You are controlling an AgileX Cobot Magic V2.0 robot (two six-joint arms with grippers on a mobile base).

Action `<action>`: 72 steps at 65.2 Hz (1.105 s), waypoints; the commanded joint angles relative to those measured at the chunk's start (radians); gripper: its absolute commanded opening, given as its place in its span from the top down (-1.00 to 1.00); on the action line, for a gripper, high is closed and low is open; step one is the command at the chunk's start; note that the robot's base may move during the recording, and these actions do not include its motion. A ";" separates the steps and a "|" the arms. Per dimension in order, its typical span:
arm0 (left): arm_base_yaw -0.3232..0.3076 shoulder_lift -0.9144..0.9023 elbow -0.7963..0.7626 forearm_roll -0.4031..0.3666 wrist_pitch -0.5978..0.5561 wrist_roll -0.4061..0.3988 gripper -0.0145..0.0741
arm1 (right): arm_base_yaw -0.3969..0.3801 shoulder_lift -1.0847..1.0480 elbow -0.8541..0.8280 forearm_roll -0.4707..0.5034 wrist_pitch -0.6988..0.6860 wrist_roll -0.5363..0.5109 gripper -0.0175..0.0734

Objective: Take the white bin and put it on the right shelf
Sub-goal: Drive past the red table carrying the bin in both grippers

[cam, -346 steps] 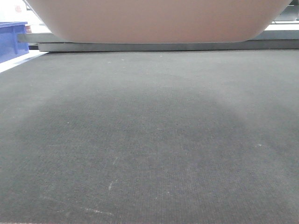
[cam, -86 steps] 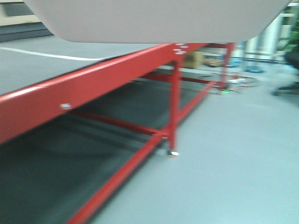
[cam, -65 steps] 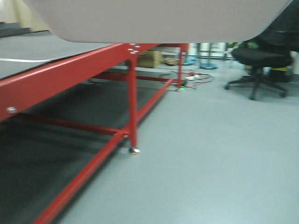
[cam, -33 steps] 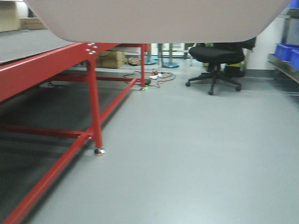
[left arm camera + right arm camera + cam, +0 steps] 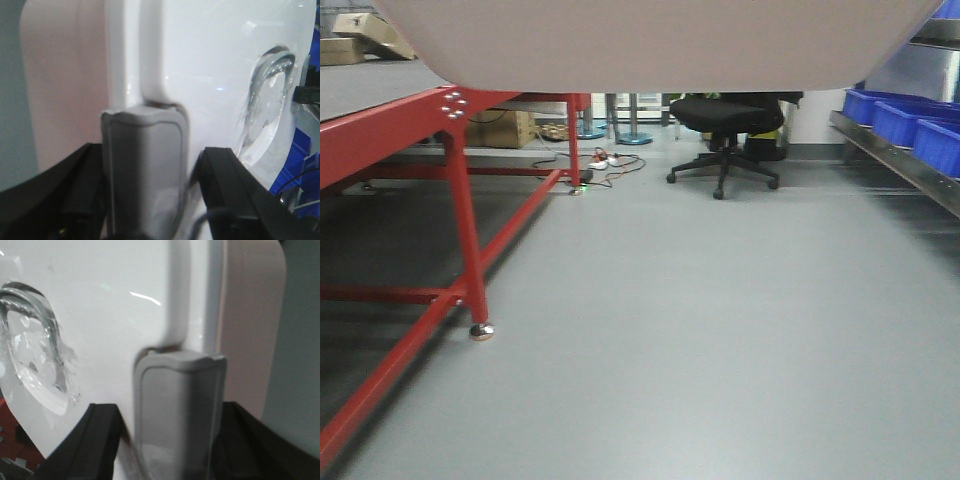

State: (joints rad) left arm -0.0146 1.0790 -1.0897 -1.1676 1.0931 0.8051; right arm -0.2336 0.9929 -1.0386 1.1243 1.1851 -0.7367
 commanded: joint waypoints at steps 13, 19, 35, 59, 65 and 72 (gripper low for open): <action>-0.020 -0.027 -0.031 -0.196 0.080 0.011 0.08 | 0.010 -0.019 -0.035 0.166 0.126 -0.008 -0.32; -0.020 -0.027 -0.031 -0.196 0.080 0.011 0.08 | 0.010 -0.019 -0.035 0.166 0.126 -0.008 -0.32; -0.020 -0.027 -0.031 -0.196 0.080 0.011 0.08 | 0.010 -0.019 -0.035 0.166 0.126 -0.008 -0.32; -0.020 -0.027 -0.031 -0.196 0.080 0.011 0.08 | 0.010 -0.019 -0.035 0.166 0.126 -0.008 -0.32; -0.020 -0.027 -0.031 -0.196 0.080 0.011 0.08 | 0.010 -0.019 -0.035 0.166 0.126 -0.008 -0.32; -0.020 -0.027 -0.031 -0.196 0.080 0.011 0.08 | 0.010 -0.019 -0.035 0.166 0.126 -0.008 -0.32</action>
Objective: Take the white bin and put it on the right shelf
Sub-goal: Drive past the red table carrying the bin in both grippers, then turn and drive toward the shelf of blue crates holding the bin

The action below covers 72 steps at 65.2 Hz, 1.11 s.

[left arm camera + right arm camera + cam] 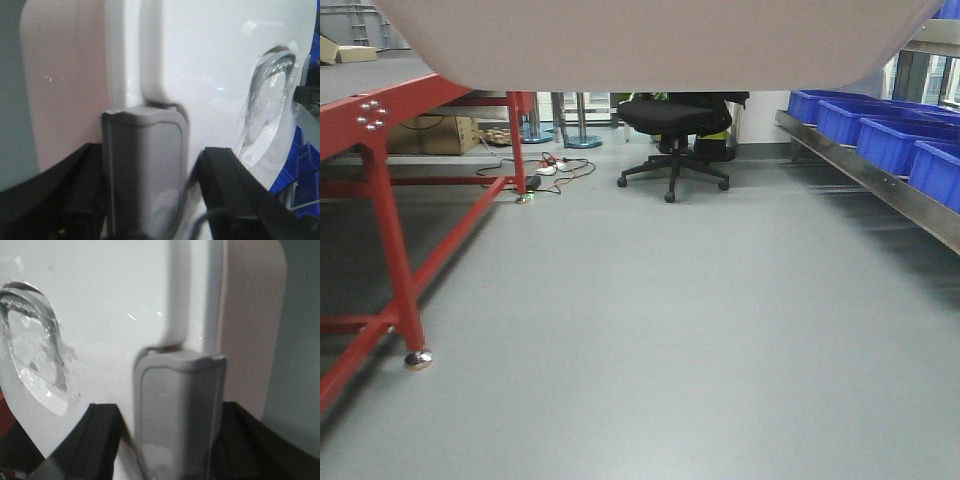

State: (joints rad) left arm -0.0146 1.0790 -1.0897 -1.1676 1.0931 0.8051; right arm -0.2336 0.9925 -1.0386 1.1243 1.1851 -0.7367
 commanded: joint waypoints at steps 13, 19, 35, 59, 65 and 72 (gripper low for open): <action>-0.020 -0.027 -0.031 -0.196 0.080 0.011 0.08 | 0.010 -0.018 -0.035 0.166 0.126 -0.008 -0.32; -0.020 -0.027 -0.031 -0.196 0.080 0.011 0.08 | 0.010 -0.018 -0.035 0.166 0.126 -0.008 -0.32; -0.020 -0.027 -0.031 -0.196 0.080 0.011 0.08 | 0.010 -0.018 -0.035 0.166 0.126 -0.008 -0.32; -0.020 0.027 -0.031 -0.219 0.055 0.011 0.08 | 0.010 -0.036 -0.036 0.167 0.102 -0.008 -0.32; -0.020 0.048 -0.031 -0.221 0.053 0.011 0.08 | 0.010 -0.036 -0.036 0.167 0.100 -0.008 -0.32; -0.020 0.076 -0.031 -0.219 0.053 0.011 0.08 | 0.010 -0.036 -0.036 0.167 0.095 -0.008 -0.32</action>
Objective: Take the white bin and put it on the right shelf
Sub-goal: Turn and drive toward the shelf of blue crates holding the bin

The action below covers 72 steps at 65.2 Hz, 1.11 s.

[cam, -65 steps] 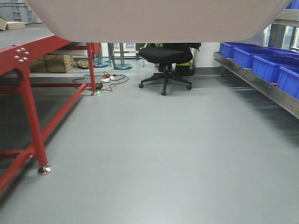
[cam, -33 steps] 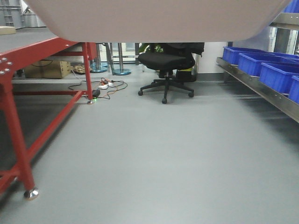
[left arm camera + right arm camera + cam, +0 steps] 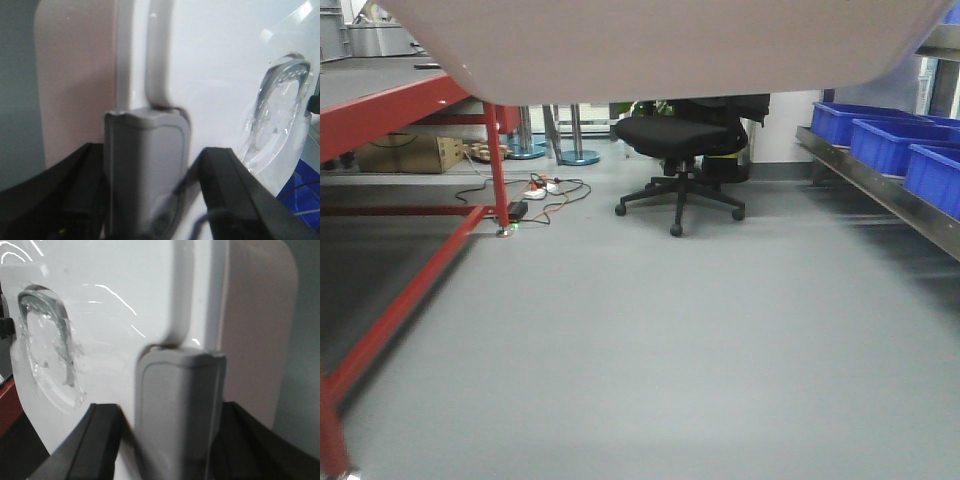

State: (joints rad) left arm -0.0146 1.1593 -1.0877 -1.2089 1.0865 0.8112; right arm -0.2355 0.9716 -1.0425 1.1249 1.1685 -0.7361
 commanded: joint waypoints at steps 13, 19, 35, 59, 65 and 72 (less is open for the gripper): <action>-0.020 0.031 -0.033 -0.177 0.058 0.005 0.08 | 0.012 -0.015 -0.033 0.166 0.109 -0.009 -0.32; -0.020 0.040 -0.033 -0.178 0.058 0.005 0.08 | 0.012 -0.015 -0.033 0.166 0.108 -0.009 -0.32; -0.020 0.042 -0.033 -0.178 0.058 0.005 0.08 | 0.012 -0.015 -0.033 0.166 0.106 -0.009 -0.32; -0.020 0.042 -0.033 -0.180 0.058 0.005 0.08 | 0.012 -0.015 -0.033 0.166 0.105 -0.009 -0.32; -0.020 0.042 -0.033 -0.180 0.058 0.005 0.08 | 0.012 -0.015 -0.033 0.166 0.105 -0.009 -0.32; -0.020 0.042 -0.033 -0.180 0.058 0.005 0.08 | 0.012 -0.015 -0.033 0.166 0.105 -0.009 -0.32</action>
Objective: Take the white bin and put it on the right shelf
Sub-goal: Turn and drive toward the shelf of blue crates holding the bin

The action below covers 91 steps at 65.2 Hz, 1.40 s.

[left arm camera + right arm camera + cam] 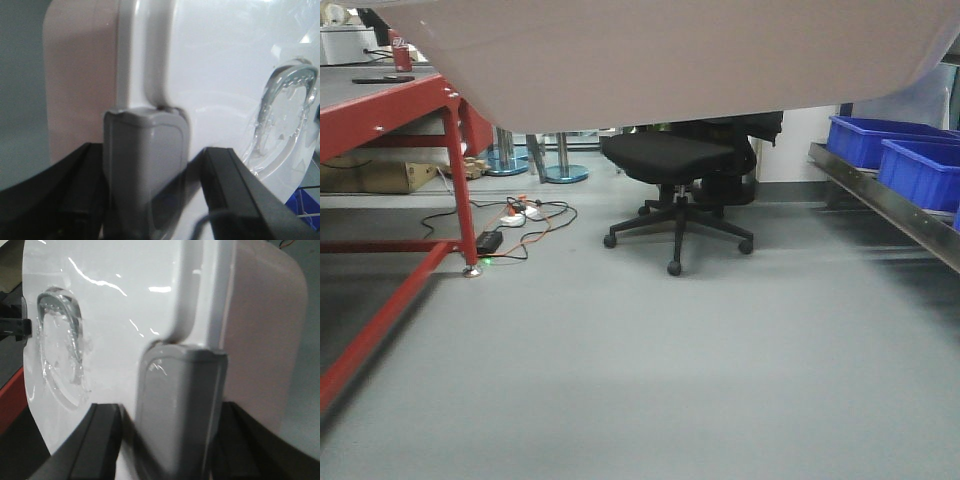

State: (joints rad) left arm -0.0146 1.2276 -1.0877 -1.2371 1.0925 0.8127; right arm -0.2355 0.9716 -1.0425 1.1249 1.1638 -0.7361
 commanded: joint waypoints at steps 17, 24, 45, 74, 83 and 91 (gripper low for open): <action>-0.020 -0.026 -0.033 -0.167 0.082 0.005 0.08 | 0.012 -0.015 -0.033 0.166 0.109 -0.009 -0.32; -0.020 -0.028 -0.033 -0.193 0.117 0.039 0.08 | 0.012 -0.015 -0.033 0.166 0.108 -0.009 -0.32; -0.020 -0.055 -0.033 -0.268 0.127 0.110 0.08 | 0.012 -0.015 -0.033 0.166 0.104 -0.009 -0.32; -0.020 -0.073 -0.033 -0.267 0.081 0.112 0.08 | 0.012 -0.015 -0.033 0.166 0.104 -0.009 -0.32; -0.020 -0.073 -0.033 -0.267 0.081 0.112 0.08 | 0.012 -0.015 -0.033 0.166 0.104 -0.009 -0.32; -0.020 -0.073 -0.033 -0.267 0.081 0.112 0.08 | 0.012 -0.015 -0.033 0.166 0.104 -0.009 -0.32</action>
State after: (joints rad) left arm -0.0113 1.1893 -1.0877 -1.3184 1.0690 0.9190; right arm -0.2355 0.9716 -1.0425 1.1249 1.1575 -0.7319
